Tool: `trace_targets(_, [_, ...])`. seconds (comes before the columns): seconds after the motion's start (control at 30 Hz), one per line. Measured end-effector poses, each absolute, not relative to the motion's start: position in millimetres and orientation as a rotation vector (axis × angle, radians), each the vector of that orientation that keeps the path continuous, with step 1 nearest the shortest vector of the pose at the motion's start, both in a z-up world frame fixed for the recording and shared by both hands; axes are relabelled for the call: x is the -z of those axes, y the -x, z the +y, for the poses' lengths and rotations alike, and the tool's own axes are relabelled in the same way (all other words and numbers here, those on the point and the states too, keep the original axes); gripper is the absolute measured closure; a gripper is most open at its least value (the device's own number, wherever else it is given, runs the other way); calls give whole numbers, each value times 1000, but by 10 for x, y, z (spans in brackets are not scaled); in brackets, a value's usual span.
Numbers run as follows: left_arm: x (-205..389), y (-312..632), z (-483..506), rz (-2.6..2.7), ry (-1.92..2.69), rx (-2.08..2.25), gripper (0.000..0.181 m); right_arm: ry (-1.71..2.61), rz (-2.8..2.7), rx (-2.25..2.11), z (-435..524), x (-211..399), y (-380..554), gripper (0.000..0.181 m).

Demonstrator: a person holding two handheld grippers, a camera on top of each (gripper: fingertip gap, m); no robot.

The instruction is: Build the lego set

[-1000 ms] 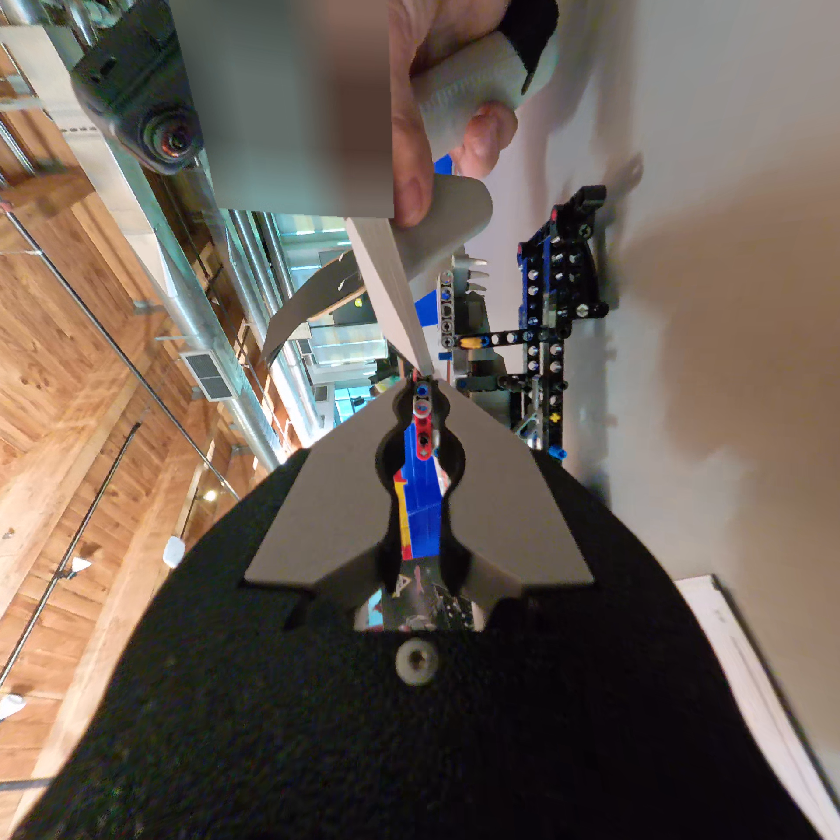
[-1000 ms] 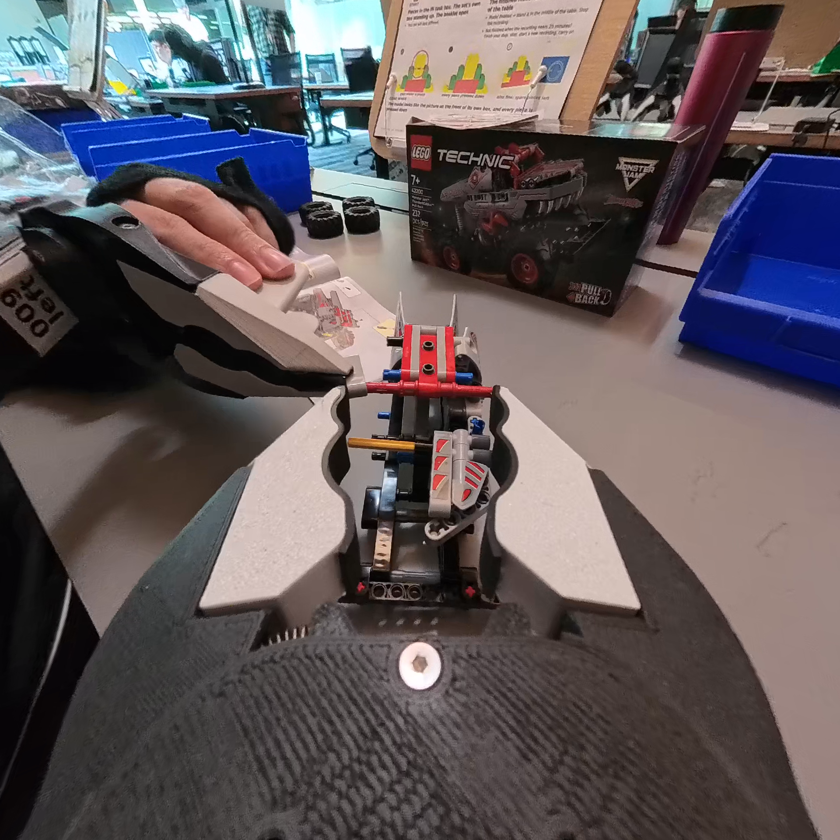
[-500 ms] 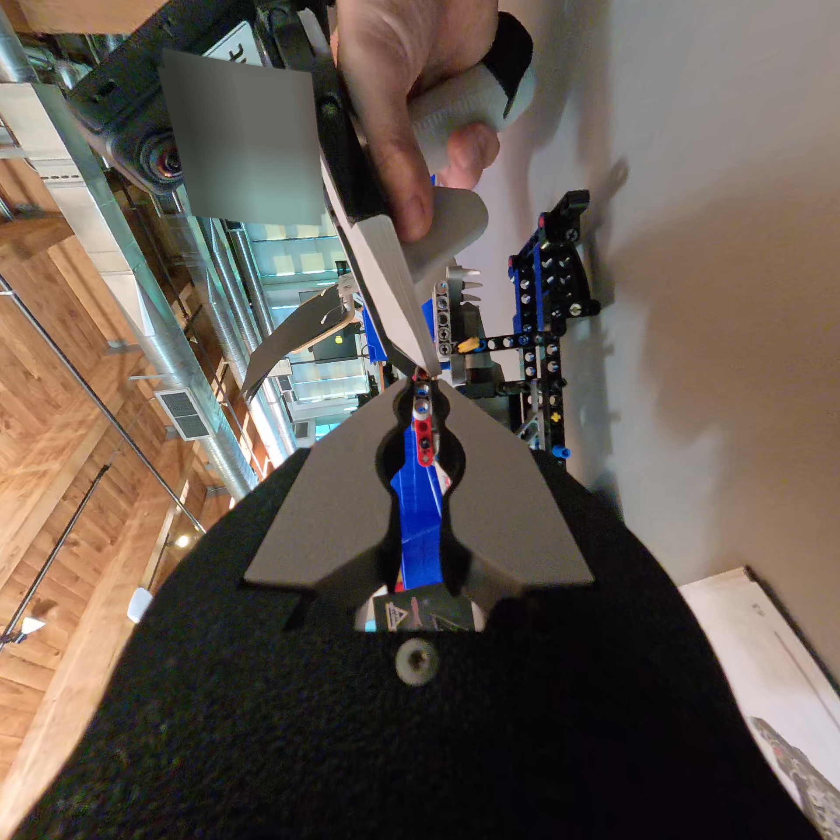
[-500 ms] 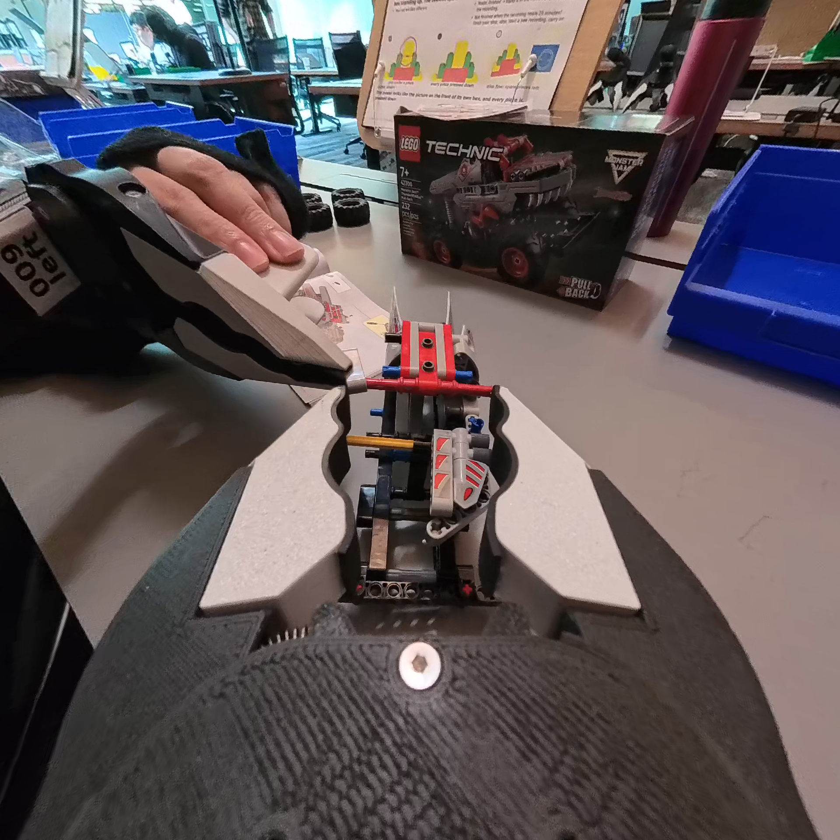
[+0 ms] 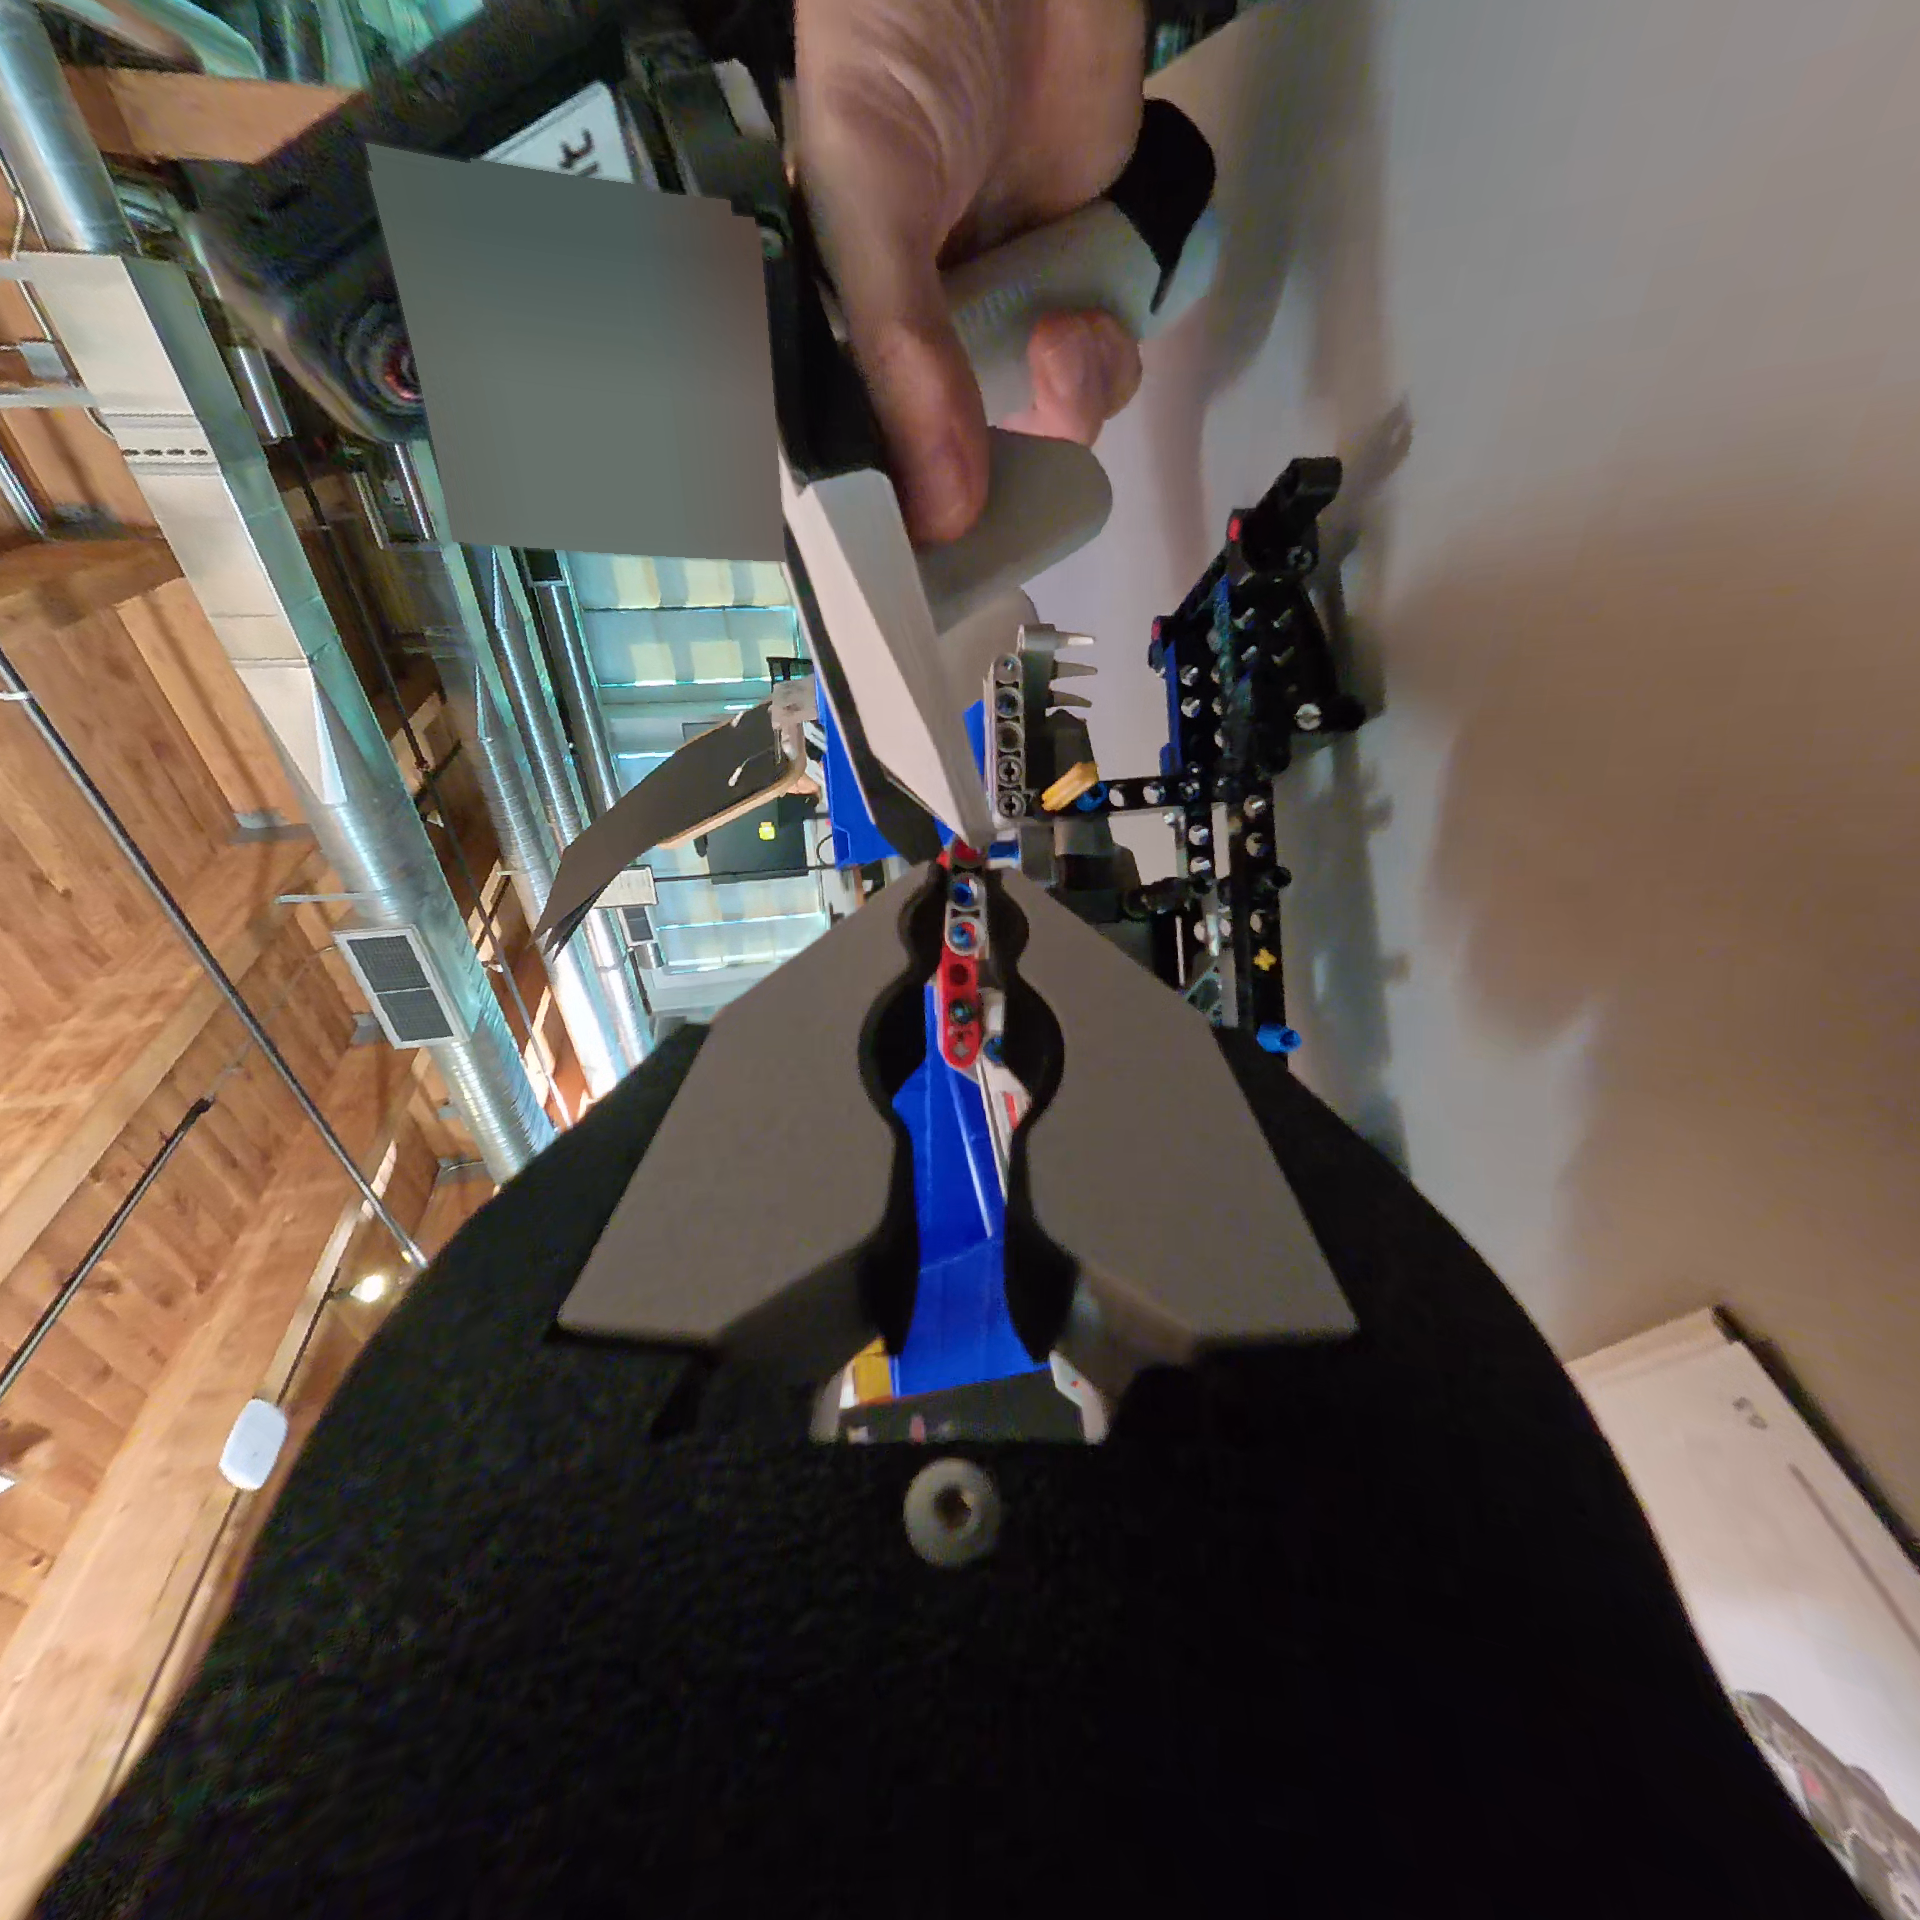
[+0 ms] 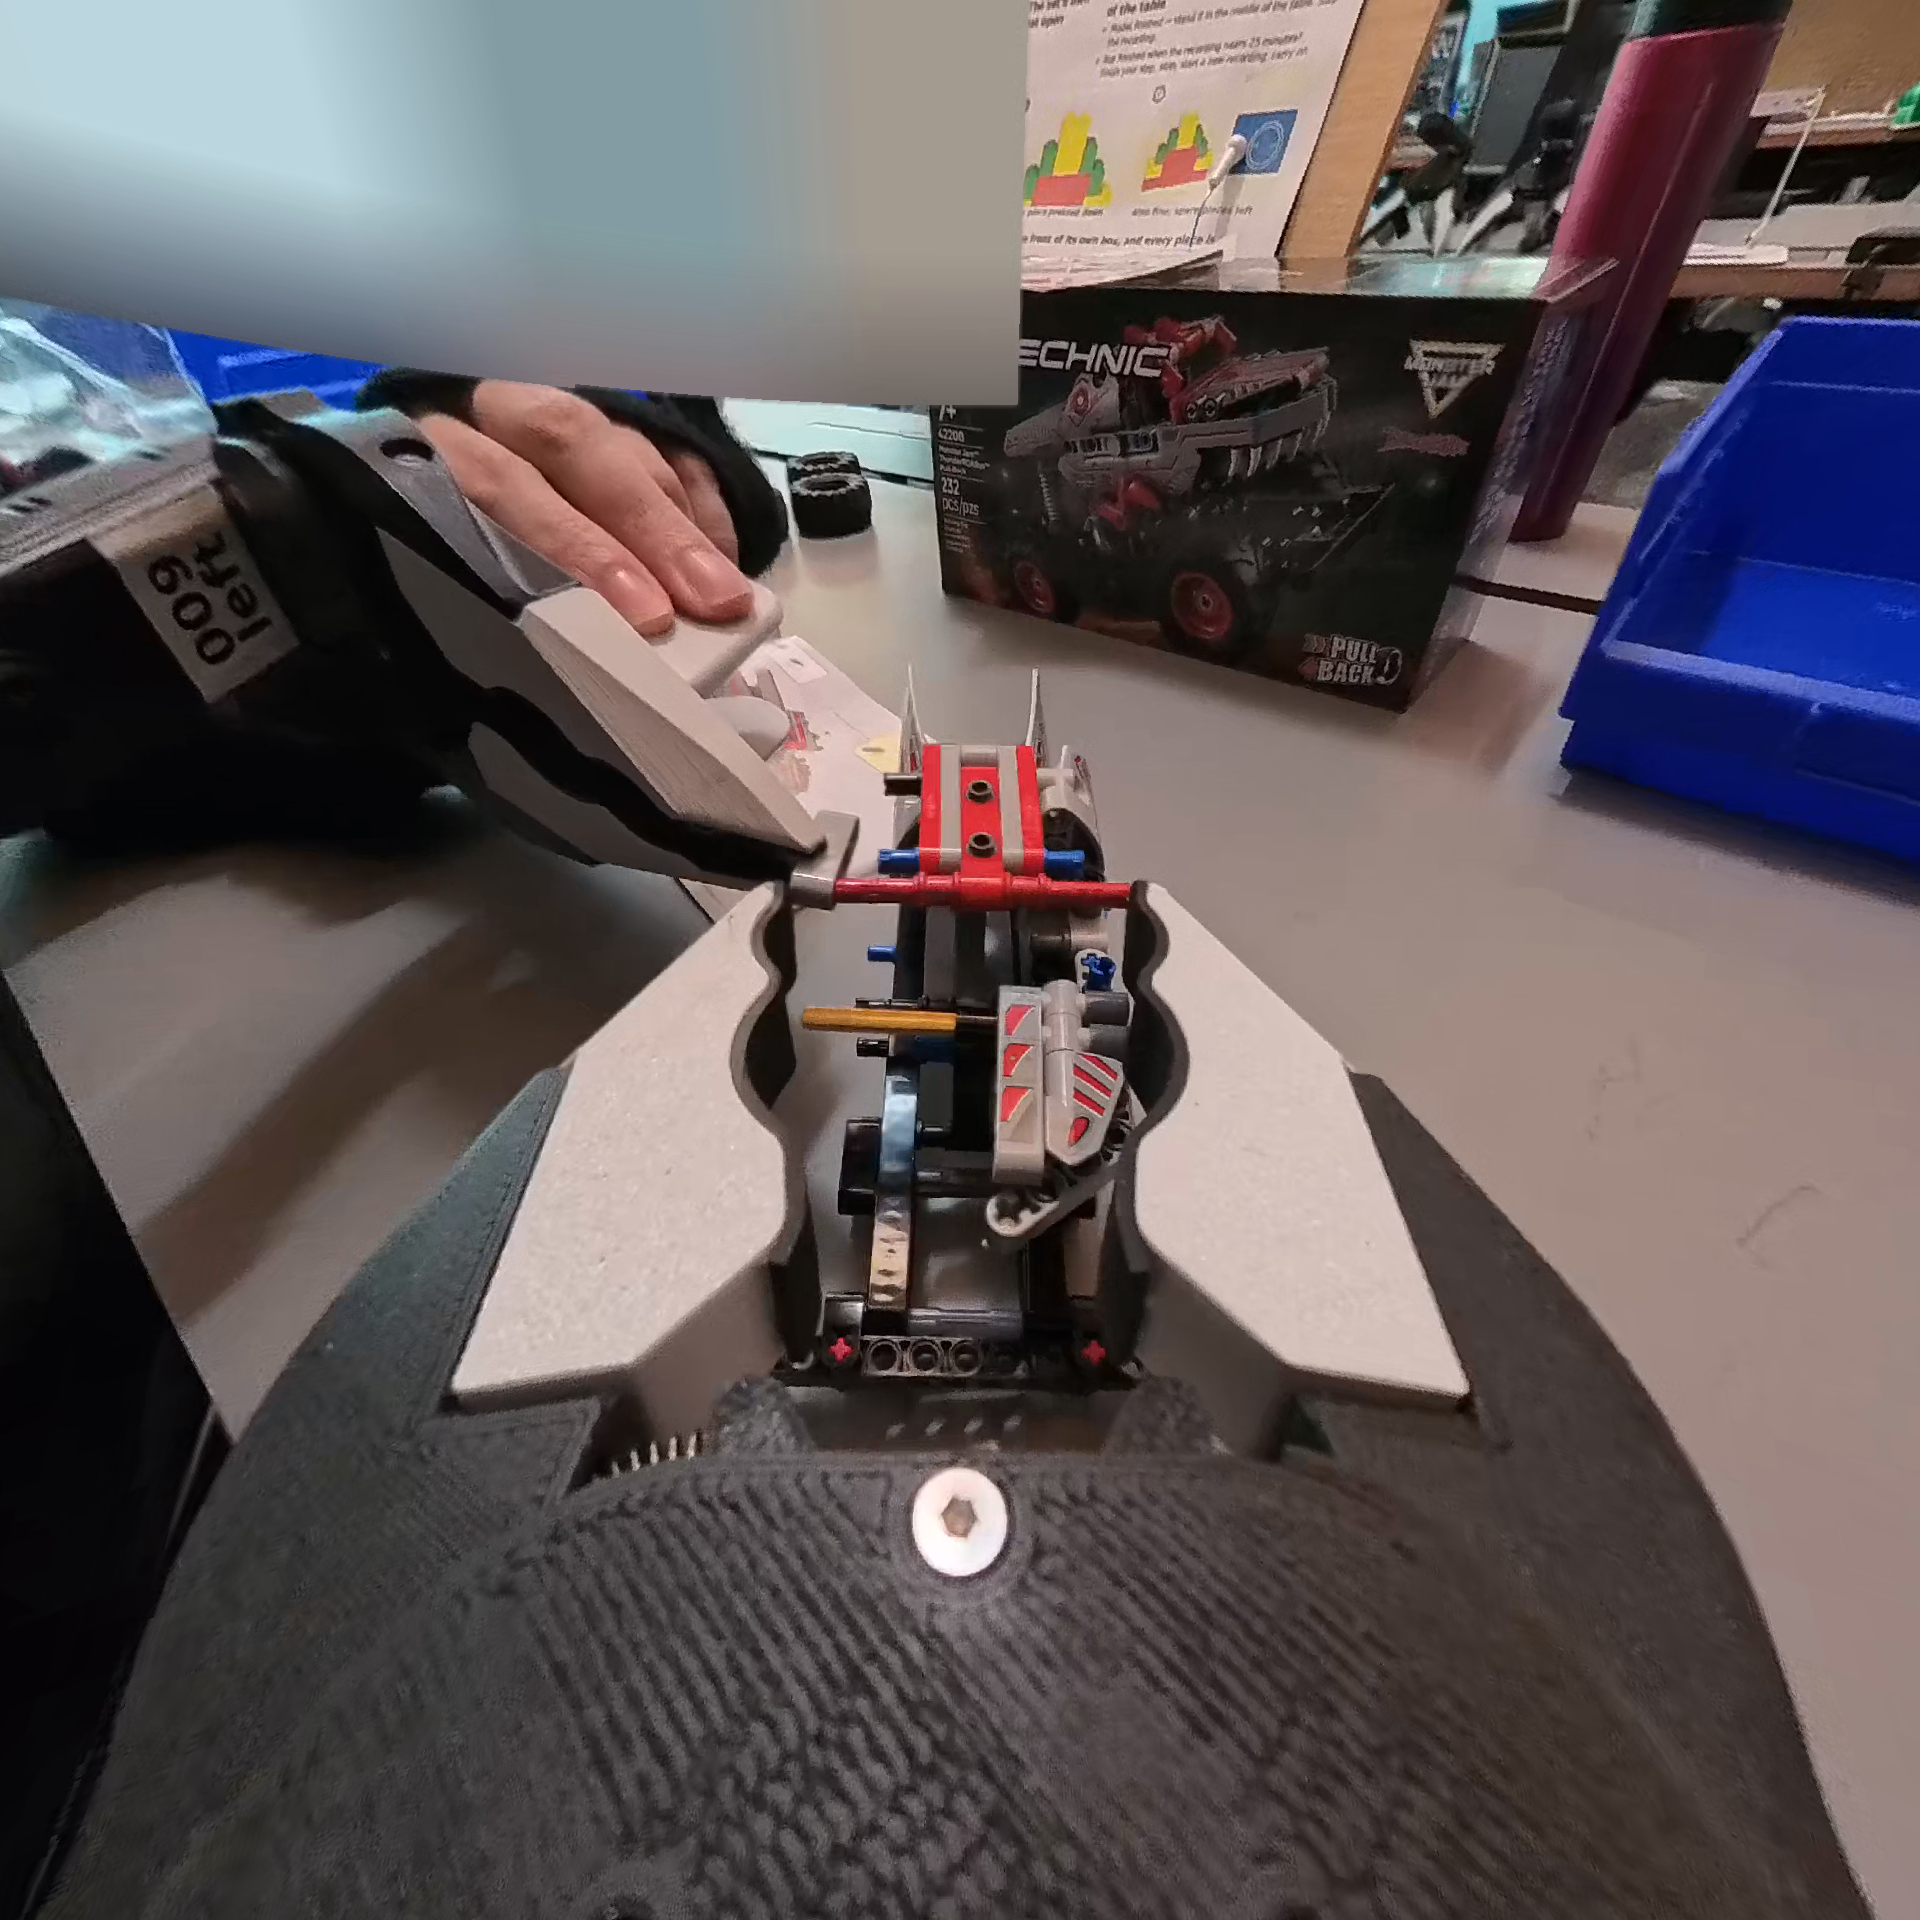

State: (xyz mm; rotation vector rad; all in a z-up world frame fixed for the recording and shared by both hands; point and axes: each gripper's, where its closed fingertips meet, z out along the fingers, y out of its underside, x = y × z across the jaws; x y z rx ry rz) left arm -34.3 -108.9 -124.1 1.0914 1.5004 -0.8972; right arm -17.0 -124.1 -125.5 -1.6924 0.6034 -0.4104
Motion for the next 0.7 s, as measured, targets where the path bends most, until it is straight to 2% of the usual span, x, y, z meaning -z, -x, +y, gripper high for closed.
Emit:
trace_targets(0.23, [1240,319,-1104,1455,-1072,811,177,1722,623,462,-1264,1272,143,120])
trace_targets(0.53, [1256,308,-1106,1590,-1013,997,177,1718,627,483,-1267,1271,132,120])
trace_targets(0.7, [1269,289,-1118,1571,-1020,934,177,1741,631,513,-1274,1283,112,120])
